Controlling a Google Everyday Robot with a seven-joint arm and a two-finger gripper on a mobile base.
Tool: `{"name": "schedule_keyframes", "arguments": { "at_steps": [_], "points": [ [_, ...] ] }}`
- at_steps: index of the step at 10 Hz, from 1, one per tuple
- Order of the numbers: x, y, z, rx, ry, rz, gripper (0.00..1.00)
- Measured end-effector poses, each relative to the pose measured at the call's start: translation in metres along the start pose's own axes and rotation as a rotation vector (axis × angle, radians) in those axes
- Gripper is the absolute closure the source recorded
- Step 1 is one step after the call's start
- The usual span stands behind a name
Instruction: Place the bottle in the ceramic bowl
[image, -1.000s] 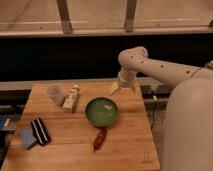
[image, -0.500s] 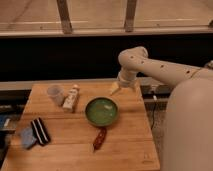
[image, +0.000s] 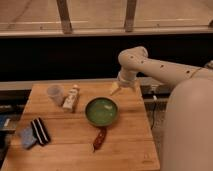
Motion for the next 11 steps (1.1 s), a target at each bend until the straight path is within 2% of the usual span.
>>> {"name": "schedule_keyframes", "arguments": {
  "at_steps": [1, 3, 5, 6, 8, 10, 11],
  "points": [
    [-0.002, 0.002, 0.001, 0.003, 0.002, -0.008, 0.20],
    [-0.021, 0.026, 0.005, -0.005, -0.002, -0.051, 0.20],
    [-0.045, 0.060, 0.012, -0.017, -0.004, -0.098, 0.20],
    [-0.062, 0.087, 0.017, -0.028, -0.007, -0.134, 0.20],
    [-0.085, 0.126, 0.024, -0.048, -0.011, -0.194, 0.20],
    [-0.106, 0.169, 0.030, -0.082, -0.024, -0.261, 0.20],
    [-0.107, 0.169, 0.030, -0.083, -0.025, -0.261, 0.20]
  ]
}}
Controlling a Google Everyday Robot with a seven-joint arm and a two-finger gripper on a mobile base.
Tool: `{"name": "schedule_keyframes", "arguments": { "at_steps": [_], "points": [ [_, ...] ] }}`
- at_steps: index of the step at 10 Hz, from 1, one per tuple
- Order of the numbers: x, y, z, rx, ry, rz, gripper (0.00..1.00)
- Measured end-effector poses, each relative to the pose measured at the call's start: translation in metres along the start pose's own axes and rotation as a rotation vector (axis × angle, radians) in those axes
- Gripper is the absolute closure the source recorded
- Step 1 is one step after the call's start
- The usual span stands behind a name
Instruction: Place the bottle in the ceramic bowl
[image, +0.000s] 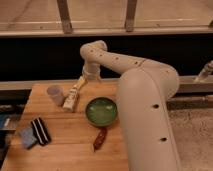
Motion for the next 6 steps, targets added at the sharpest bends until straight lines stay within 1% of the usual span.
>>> {"name": "schedule_keyframes", "arguments": {
  "at_steps": [1, 3, 6],
  "points": [
    [0.0027, -0.0060, -0.0010, 0.005, 0.003, 0.007, 0.20],
    [0.0008, -0.0008, -0.0001, 0.001, 0.002, 0.001, 0.20],
    [0.0022, -0.0033, -0.0003, 0.002, 0.003, 0.004, 0.20]
  ]
}}
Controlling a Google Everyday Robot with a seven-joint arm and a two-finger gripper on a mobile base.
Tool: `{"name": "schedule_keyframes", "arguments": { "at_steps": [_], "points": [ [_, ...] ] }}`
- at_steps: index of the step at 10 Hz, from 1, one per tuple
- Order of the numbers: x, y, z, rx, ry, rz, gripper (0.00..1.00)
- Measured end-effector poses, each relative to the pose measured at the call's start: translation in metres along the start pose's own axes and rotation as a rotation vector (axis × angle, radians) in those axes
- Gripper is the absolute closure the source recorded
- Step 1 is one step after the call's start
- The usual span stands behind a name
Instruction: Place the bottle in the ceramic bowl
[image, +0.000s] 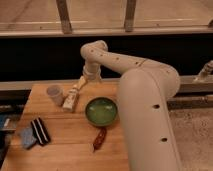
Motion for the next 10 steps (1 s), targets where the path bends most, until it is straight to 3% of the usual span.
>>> {"name": "schedule_keyframes", "arguments": {
  "at_steps": [1, 3, 5, 10],
  "points": [
    [0.000, 0.001, 0.001, 0.004, 0.001, -0.005, 0.20],
    [-0.005, 0.020, 0.003, 0.057, -0.004, -0.046, 0.20],
    [-0.009, 0.025, 0.005, 0.066, -0.008, -0.048, 0.20],
    [-0.021, 0.040, 0.031, 0.044, 0.031, -0.067, 0.20]
  ]
}}
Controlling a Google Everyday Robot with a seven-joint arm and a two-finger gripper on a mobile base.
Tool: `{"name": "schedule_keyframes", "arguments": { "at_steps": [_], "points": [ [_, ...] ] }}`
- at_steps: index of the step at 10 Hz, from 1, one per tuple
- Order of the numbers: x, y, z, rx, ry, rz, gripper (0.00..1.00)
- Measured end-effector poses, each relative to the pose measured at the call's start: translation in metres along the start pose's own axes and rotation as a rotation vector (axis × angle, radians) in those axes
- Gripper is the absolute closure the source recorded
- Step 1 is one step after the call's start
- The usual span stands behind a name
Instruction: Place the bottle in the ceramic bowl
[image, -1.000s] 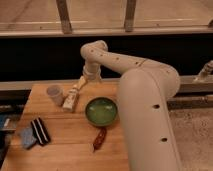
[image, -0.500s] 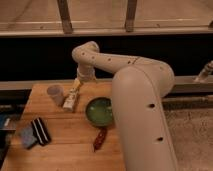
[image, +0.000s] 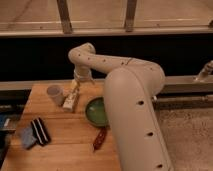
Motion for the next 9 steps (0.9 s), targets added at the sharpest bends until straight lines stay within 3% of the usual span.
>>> {"name": "schedule_keyframes", "arguments": {
  "at_steps": [2, 6, 9],
  "points": [
    [-0.011, 0.014, 0.012, -0.023, 0.018, -0.021, 0.20],
    [-0.029, 0.036, 0.033, -0.125, 0.058, -0.059, 0.20],
    [-0.031, 0.044, 0.050, -0.146, 0.096, -0.069, 0.20]
  ]
}}
